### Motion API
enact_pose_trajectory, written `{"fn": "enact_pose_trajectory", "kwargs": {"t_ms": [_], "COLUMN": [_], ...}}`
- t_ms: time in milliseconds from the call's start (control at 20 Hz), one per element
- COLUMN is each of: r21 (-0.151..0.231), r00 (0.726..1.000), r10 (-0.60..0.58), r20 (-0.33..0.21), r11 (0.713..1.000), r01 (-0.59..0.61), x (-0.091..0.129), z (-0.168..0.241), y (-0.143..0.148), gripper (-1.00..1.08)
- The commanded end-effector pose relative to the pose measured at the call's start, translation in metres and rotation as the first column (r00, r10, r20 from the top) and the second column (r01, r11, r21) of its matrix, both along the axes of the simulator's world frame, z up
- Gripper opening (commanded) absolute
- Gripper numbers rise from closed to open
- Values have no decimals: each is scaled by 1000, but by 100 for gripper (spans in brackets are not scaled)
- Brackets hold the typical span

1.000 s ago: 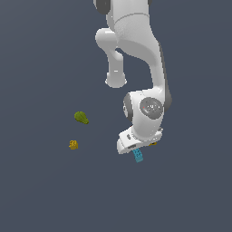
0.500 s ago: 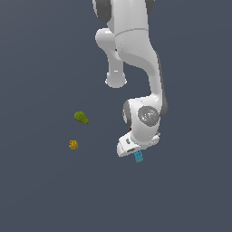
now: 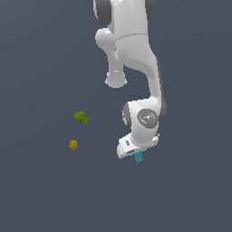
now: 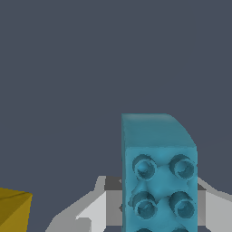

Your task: Pick up a designated object from a clutter of objects.

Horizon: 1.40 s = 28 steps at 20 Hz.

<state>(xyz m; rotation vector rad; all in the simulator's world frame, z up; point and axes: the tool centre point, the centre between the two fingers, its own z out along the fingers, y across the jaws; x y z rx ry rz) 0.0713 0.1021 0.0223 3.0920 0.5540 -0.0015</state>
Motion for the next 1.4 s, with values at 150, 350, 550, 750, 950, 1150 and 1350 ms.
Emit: {"fn": "enact_pose_trajectory", "kwargs": {"t_ms": [150,350,550,750,950,1150,1350], "r21": [0,0,0,0,0,-1,-2], "r00": [1000,1000,1000,1000,1000,1000,1000], "r10": [0,0,0,0,0,1,1], "r20": [1,0,0,0,0,1,1], "r11": [1000,1000,1000,1000,1000,1000,1000], "r01": [0,0,0,0,0,-1,-1], "x": [0,0,-3,-9,-18,-31,-46], "z": [0,1,8,22,43,73,109], "y": [0,0,3,7,15,25,37], "gripper": [-100,-100,-100,-100,-100,-100,-100]}}
